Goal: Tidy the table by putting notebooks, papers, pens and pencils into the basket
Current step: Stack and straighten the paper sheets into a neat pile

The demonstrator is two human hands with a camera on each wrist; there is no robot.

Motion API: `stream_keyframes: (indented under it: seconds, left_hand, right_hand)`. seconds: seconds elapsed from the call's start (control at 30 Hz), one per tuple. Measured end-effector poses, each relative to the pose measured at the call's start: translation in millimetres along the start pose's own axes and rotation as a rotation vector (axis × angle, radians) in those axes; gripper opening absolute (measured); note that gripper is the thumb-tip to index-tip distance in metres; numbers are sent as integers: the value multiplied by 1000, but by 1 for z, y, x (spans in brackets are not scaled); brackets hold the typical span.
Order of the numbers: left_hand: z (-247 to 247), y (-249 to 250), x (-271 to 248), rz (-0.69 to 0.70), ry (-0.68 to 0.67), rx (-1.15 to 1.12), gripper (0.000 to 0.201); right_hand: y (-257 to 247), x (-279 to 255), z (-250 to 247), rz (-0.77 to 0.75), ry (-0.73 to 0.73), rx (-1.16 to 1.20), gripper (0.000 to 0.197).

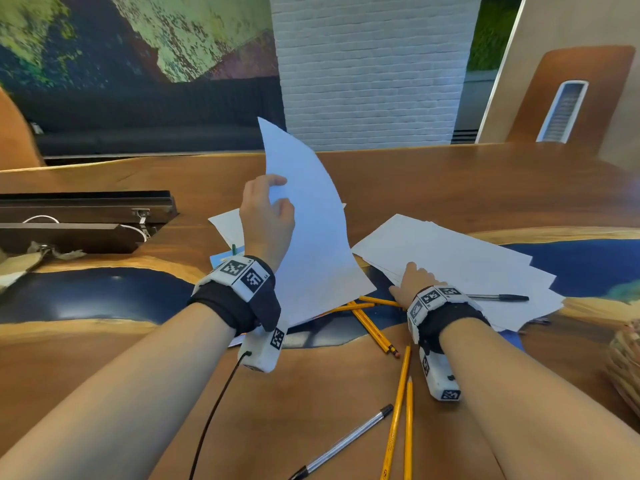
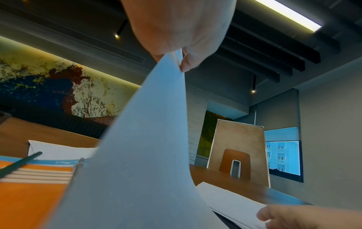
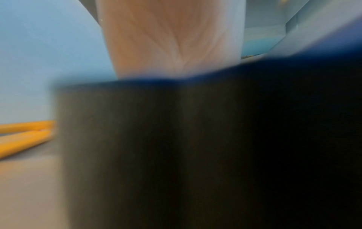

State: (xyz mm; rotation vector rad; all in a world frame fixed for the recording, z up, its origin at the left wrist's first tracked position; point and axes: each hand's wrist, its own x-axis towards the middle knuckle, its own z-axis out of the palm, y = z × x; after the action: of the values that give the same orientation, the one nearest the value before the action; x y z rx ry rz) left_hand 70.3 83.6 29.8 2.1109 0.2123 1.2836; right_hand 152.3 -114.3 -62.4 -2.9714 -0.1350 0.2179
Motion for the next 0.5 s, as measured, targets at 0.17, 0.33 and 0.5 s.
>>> stream_keyframes:
  seconds: [0.17,0.33,0.5]
  left_hand:
    - [9,-3,-1,-53,-59,-12,25]
    - [14,-6,-6,-103,-126,13,25]
    - [19,-8,-15,-162,-197,22,24]
  right_hand:
    - [1,8,-8,-34,-35,-67,33]
    - [5,13,-13,-77,-9,-133,30]
    - [7,10,-18,-121,7,-158,30]
